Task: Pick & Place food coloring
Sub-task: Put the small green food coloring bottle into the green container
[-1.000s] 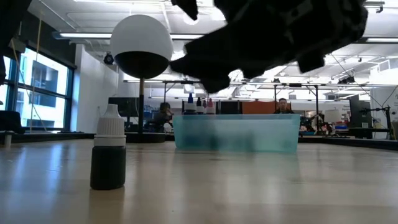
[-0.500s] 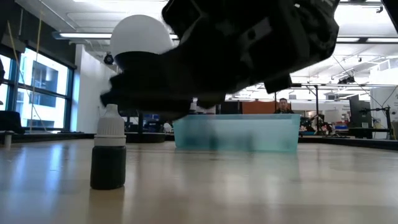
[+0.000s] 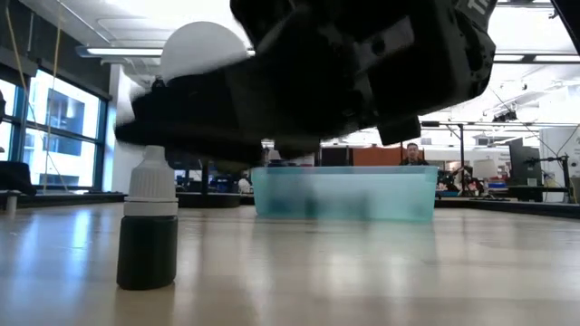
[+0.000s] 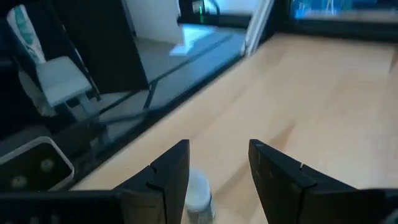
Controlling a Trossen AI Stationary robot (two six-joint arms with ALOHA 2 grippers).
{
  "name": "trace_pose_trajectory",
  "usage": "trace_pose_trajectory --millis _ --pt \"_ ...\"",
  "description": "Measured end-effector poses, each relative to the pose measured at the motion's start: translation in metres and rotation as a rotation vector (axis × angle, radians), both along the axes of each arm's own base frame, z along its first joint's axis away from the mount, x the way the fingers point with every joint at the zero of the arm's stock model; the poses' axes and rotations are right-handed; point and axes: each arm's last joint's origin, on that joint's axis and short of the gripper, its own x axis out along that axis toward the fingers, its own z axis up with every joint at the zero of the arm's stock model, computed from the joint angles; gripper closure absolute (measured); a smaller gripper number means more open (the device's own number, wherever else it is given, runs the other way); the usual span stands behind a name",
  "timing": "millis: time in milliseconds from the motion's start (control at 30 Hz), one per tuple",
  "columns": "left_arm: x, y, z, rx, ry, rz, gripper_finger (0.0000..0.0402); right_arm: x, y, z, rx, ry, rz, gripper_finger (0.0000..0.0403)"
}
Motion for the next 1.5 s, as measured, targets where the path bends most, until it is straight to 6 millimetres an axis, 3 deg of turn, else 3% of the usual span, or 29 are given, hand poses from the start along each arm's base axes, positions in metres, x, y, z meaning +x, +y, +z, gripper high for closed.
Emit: trace_pose_trajectory --millis 167,333,633,933,1100,1233,1367,1500 --pt "0.002 0.0 -0.002 -0.004 0.004 -0.003 0.0266 0.002 0.001 0.007 0.012 -0.084 0.007 0.0248" --pt "0.006 0.0 -0.008 -0.007 0.033 -0.005 0.0266 -0.001 0.005 0.01 0.036 -0.099 0.12 0.0253" --pt "0.006 0.0 -0.007 -0.005 0.022 -0.008 0.0266 -0.003 0.01 0.006 -0.008 -0.092 0.094 0.0253" --pt "0.008 0.0 -0.004 0.013 -0.007 -0.025 0.0266 0.003 0.013 0.001 -0.031 -0.049 0.067 0.0253" --pt "0.009 0.0 -0.004 0.014 -0.016 -0.026 0.0266 0.014 0.019 -0.017 -0.025 0.02 0.104 0.0253" --pt "0.009 0.0 -0.004 0.014 -0.014 -0.026 0.0266 0.02 0.013 -0.018 -0.001 0.039 0.095 0.0255" --pt "0.009 0.0 -0.004 0.011 -0.014 -0.025 0.0266 0.018 0.007 -0.026 -0.01 0.084 0.078 0.0274" --pt "0.009 0.0 -0.004 0.001 -0.012 -0.034 0.0266 0.017 0.003 -0.028 -0.005 0.092 0.073 0.0322"
